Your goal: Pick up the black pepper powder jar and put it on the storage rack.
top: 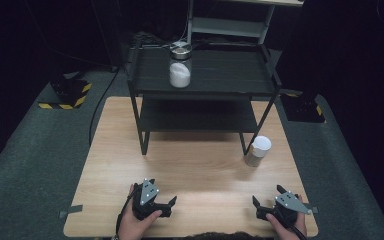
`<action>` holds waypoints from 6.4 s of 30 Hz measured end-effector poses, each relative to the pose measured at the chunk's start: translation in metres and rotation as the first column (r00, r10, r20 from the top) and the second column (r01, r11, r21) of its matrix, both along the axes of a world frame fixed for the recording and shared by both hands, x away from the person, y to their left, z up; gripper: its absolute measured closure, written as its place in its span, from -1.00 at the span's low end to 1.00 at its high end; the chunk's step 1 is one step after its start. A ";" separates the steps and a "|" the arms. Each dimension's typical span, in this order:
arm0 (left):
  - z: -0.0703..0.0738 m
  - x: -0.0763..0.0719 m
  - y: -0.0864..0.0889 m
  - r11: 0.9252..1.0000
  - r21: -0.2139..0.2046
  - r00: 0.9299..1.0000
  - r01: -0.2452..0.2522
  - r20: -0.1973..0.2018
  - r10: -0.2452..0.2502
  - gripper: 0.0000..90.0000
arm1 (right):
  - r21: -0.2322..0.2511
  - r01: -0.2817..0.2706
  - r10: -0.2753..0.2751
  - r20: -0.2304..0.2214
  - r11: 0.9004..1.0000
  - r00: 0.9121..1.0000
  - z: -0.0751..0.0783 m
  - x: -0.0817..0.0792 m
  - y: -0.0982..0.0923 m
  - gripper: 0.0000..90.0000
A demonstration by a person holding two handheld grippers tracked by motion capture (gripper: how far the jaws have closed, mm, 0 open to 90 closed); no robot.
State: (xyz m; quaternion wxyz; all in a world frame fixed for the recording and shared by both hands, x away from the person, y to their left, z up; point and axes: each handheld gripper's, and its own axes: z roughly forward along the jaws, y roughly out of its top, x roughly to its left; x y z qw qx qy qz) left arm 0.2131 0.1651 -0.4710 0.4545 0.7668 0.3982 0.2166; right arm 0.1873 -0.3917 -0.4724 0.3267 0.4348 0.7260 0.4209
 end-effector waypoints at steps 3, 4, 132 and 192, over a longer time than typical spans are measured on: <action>0.000 -0.002 -0.006 1.000 0.017 1.000 -0.021 0.010 0.021 -0.98 | 0.025 0.001 0.000 -0.014 1.000 1.000 0.001 0.002 -0.002 -0.99; 0.000 -0.005 -0.008 0.999 0.027 0.999 -0.029 0.025 0.029 -0.98 | 0.036 -0.001 0.001 -0.010 0.999 1.000 0.000 0.001 -0.004 -0.98; -0.004 -0.030 -0.007 0.994 0.105 0.993 -0.037 0.114 0.025 -0.98 | 0.181 -0.120 0.067 0.274 0.976 0.959 0.079 0.028 0.049 -0.31; -0.006 -0.029 0.003 0.994 0.105 0.991 -0.006 0.133 -0.008 -0.98 | 0.205 -0.118 0.036 0.363 0.972 0.931 0.205 0.070 0.095 -0.31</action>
